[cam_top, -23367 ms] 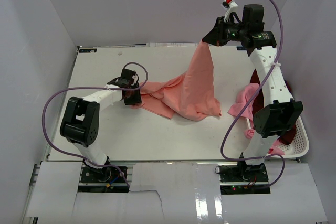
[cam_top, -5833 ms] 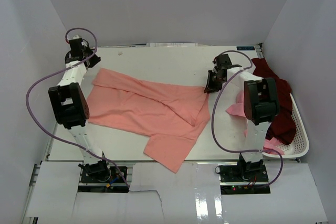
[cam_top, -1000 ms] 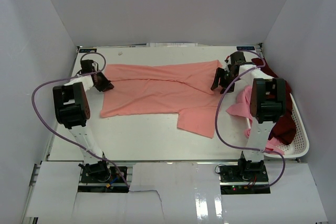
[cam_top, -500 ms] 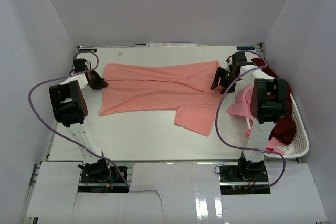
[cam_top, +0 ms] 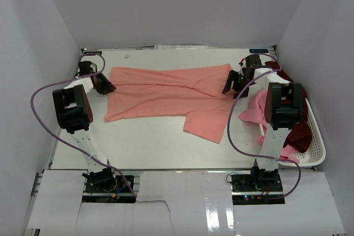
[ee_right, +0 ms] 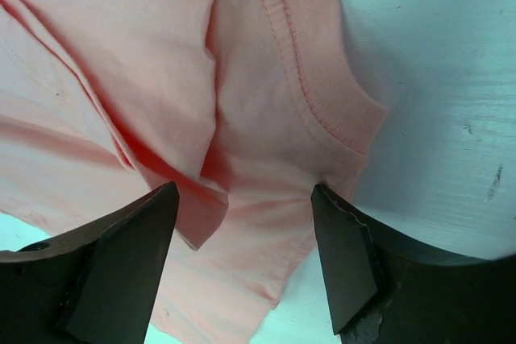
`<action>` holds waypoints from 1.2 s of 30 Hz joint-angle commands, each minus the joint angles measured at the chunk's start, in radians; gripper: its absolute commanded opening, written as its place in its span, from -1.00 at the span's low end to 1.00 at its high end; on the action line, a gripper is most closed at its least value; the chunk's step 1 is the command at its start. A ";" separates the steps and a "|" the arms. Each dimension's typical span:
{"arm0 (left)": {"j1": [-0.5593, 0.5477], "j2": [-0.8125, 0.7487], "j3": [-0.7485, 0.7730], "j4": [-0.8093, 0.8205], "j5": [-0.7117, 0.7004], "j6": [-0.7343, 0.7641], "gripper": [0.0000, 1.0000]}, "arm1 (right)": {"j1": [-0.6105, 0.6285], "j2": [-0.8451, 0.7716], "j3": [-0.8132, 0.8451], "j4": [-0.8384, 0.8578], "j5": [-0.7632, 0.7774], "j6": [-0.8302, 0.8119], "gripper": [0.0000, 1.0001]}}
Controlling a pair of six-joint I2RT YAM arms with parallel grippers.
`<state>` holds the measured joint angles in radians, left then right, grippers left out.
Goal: Fold and stack the t-shirts
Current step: Fold the flattened tshirt in 1/3 of the way
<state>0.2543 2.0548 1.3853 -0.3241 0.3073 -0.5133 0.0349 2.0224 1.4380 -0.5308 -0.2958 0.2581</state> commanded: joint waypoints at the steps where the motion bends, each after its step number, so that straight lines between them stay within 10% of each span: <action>1: -0.058 -0.073 -0.006 -0.049 -0.007 0.003 -0.29 | -0.017 0.013 0.054 -0.035 -0.023 0.000 0.47; 17: -0.098 -0.432 -0.179 -0.164 0.059 -0.002 -0.21 | 0.145 -0.237 -0.100 -0.009 -0.054 0.032 0.42; 22: -0.078 -0.473 -0.351 -0.078 0.110 -0.036 -0.26 | 0.155 -0.258 -0.244 0.058 -0.057 0.044 -0.79; 36: -0.066 -0.367 -0.427 0.008 0.115 -0.054 -0.67 | 0.157 -0.217 -0.364 0.109 0.010 0.040 -0.74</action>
<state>0.1818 1.6958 0.9409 -0.3428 0.4267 -0.5762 0.1947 1.7920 1.0916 -0.4408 -0.3092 0.2962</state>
